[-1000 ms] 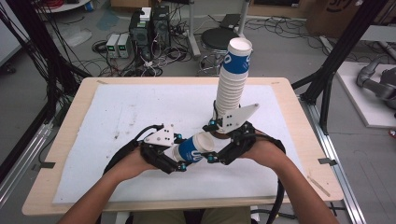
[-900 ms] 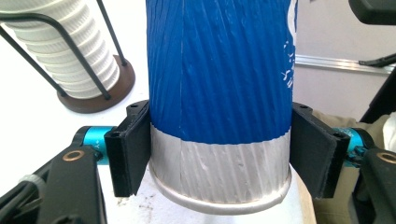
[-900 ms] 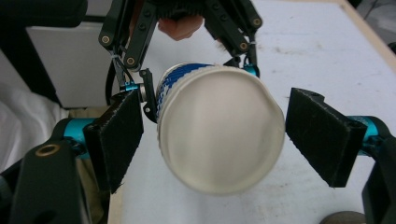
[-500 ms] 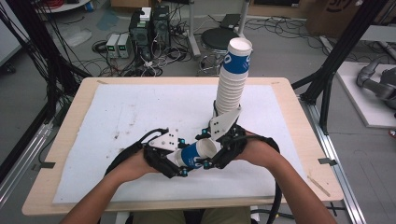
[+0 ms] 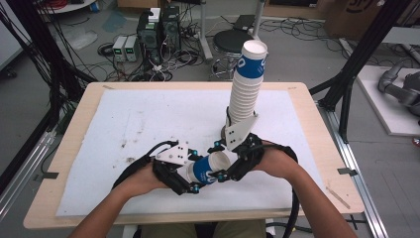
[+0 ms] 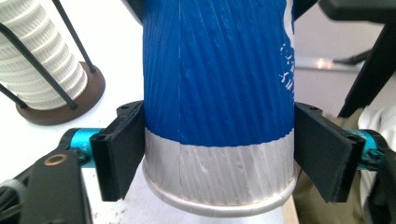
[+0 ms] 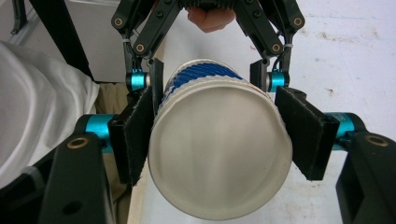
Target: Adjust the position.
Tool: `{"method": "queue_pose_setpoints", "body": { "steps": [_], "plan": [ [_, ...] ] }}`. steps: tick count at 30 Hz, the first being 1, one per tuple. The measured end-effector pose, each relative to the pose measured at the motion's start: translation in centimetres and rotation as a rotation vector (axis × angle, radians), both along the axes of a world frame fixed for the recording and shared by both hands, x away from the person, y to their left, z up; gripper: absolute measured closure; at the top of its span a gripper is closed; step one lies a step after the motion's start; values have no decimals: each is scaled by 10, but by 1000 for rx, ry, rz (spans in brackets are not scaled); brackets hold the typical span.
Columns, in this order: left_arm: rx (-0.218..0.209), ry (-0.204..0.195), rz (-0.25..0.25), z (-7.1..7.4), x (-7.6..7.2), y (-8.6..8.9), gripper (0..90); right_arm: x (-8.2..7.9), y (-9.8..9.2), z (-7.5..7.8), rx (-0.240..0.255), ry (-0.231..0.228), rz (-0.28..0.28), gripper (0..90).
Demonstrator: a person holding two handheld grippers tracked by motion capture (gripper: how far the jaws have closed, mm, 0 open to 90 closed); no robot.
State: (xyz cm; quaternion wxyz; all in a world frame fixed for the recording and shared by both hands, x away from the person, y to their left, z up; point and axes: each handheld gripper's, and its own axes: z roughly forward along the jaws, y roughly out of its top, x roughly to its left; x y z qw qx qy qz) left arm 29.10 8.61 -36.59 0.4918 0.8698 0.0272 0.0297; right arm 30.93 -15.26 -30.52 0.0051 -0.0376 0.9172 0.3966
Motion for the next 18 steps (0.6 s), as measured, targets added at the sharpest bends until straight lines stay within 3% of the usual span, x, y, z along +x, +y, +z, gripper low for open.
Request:
{"method": "queue_pose_setpoints", "body": {
  "steps": [9,18],
  "plan": [
    [-72,17,6,-8,-1,12,173,0,-11,0,38,23,-21,318],
    [-173,35,84,-21,-1,33,173,1,-27,-1,118,28,-73,318]
  ]
}}
